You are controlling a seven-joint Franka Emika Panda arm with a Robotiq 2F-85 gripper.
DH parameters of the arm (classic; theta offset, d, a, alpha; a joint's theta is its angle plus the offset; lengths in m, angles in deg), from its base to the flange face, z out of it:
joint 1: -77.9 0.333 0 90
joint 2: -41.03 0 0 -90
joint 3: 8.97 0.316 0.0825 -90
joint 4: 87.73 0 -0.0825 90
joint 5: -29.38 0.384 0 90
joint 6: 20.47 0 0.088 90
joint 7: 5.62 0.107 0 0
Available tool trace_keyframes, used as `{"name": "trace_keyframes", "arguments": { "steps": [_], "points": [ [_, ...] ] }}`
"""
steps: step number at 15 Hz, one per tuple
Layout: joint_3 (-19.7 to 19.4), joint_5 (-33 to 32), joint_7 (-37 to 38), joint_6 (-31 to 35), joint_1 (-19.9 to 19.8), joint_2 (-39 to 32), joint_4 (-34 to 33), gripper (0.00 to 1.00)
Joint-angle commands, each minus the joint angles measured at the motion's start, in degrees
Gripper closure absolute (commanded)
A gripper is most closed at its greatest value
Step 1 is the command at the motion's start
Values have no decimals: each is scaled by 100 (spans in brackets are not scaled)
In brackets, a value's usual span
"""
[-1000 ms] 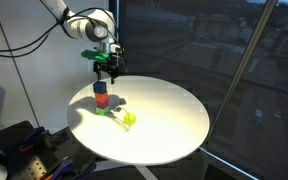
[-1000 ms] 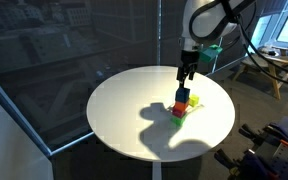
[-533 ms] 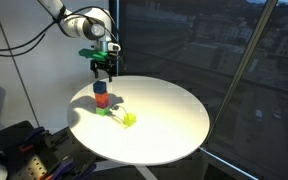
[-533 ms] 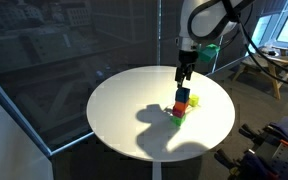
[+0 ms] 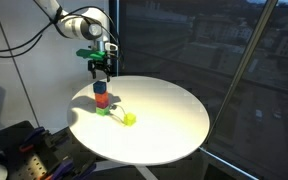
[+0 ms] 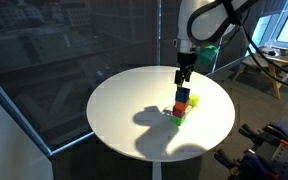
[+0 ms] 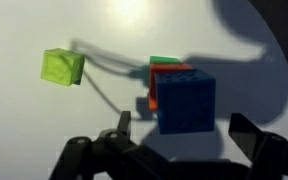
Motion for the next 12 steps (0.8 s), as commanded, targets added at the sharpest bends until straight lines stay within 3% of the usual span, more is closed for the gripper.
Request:
{"name": "trace_keyframes", "arguments": {
  "steps": [1,12],
  "points": [
    [-10,-152,218,74,41,168,199,0],
    [-26,-136,275,231,34,142,371,0]
  ]
}}
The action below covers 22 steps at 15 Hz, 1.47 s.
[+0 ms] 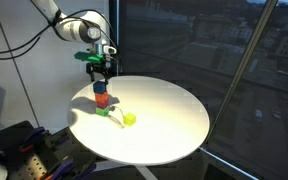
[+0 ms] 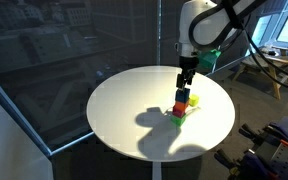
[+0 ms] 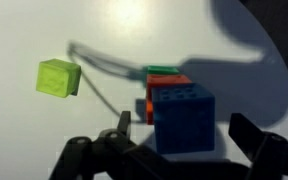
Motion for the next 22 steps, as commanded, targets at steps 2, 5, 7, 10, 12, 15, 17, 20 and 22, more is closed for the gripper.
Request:
{"name": "trace_keyframes", "arguments": {
  "steps": [2,5,7,10,12,15,17,20,22],
  "points": [
    [-16,-144,179,255,18,100,201,0],
    [-22,-165,193,375,21,50,235,0],
    [-28,-176,198,449,21,16,262,0],
    [-36,-198,204,527,22,-32,296,0],
    [-45,-233,218,552,26,-73,299,0],
    [-63,-334,252,607,42,-144,304,34],
    [-65,-448,301,638,59,-185,310,53],
    [-60,-566,340,641,76,-196,305,68],
    [-54,-586,345,631,87,-190,301,69]
  ]
}}
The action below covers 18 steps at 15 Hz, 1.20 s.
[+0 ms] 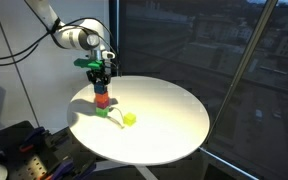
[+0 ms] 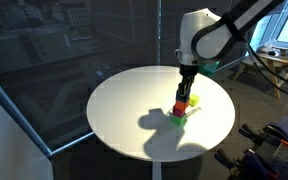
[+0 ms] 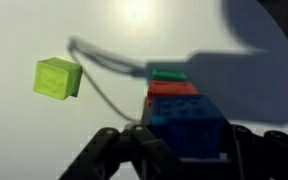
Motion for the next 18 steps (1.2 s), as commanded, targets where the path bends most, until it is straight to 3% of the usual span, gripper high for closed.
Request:
{"name": "trace_keyframes", "arguments": {
  "steps": [1,8,18],
  "points": [
    [-37,-192,179,67,52,21,35,69],
    [-20,30,91,-150,-14,241,2,69],
    [-222,-5,1145,-276,-59,340,-166,69]
  ]
}}
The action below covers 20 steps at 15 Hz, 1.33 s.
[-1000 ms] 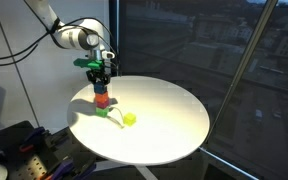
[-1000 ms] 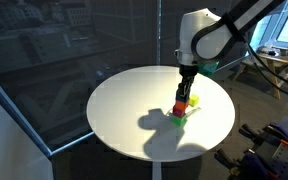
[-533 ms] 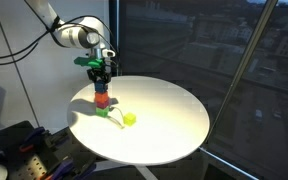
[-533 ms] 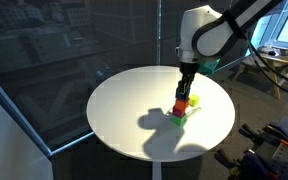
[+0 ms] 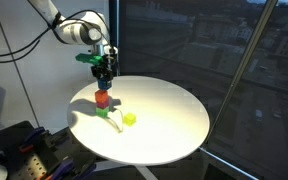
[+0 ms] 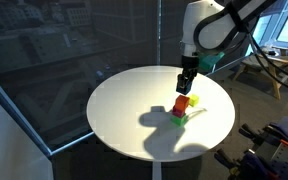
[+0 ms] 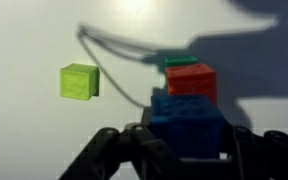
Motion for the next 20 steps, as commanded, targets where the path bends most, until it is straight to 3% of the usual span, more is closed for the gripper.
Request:
{"name": "trace_keyframes", "arguments": {
  "steps": [1,7,20],
  "points": [
    [-91,4,402,-179,-35,68,-109,69],
    [-286,-3,704,-218,-138,-49,-278,69],
    [-586,-65,546,-177,-351,-733,-866,69]
  ]
}}
